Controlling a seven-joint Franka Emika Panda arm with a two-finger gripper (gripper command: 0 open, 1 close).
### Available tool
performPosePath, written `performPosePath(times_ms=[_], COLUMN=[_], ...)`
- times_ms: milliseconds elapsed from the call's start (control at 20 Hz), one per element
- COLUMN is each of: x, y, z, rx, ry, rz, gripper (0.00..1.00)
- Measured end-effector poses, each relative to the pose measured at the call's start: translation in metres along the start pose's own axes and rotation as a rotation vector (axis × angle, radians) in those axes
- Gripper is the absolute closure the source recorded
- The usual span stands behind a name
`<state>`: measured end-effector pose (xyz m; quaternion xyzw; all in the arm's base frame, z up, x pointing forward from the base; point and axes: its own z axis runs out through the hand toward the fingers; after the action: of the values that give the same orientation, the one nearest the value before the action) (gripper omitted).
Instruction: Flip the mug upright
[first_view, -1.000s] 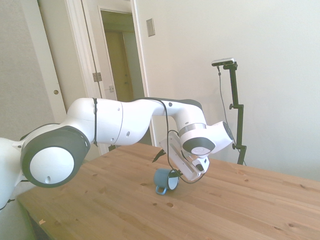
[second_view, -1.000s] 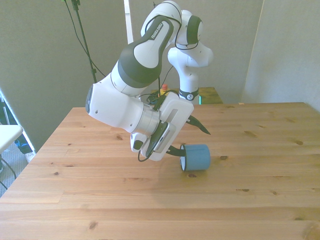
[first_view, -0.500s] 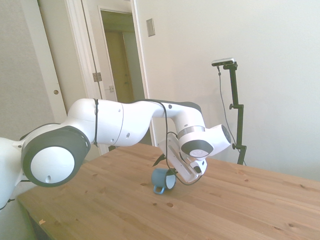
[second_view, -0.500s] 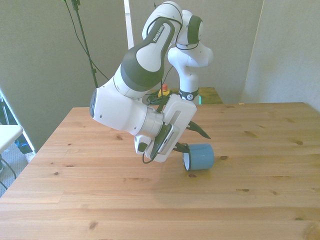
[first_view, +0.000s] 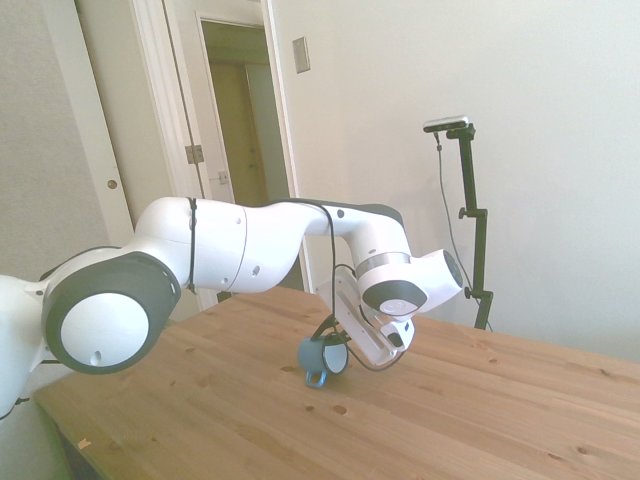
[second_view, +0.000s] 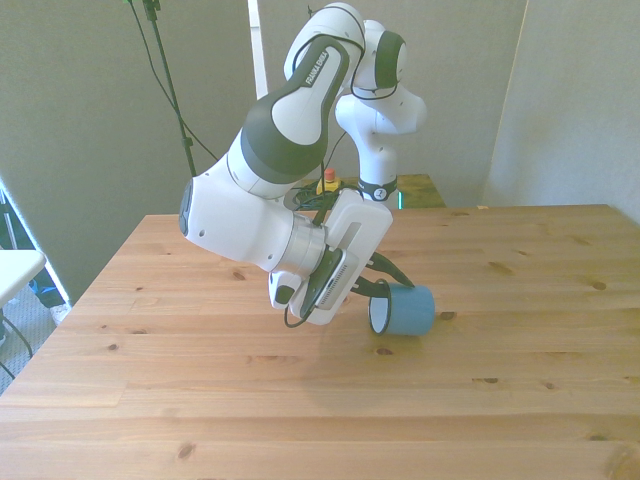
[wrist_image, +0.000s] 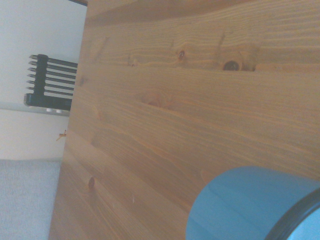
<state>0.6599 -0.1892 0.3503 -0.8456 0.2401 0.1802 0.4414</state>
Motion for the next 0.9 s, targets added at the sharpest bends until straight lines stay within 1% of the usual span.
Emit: performPosePath(times_ms=[250,400,550,700,800,900], x=[-0.001,-0.004,-0.025,-0.063,-0.089,-0.113], y=[-0.005,-0.020,-0.050,-0.083,-0.097,-0.103], z=[0.001,-0.002,-0.004,0.002,0.006,0.008], rx=[-0.008,-0.037,-0.125,-0.237,-0.306,-0.363], ry=[0.007,0.060,0.163,0.273,0.347,0.420], rz=[-0.001,-0.007,-0.041,-0.074,-0.084,-0.082], gripper=[1.00,1.00,1.00,1.00,1.00,1.00])
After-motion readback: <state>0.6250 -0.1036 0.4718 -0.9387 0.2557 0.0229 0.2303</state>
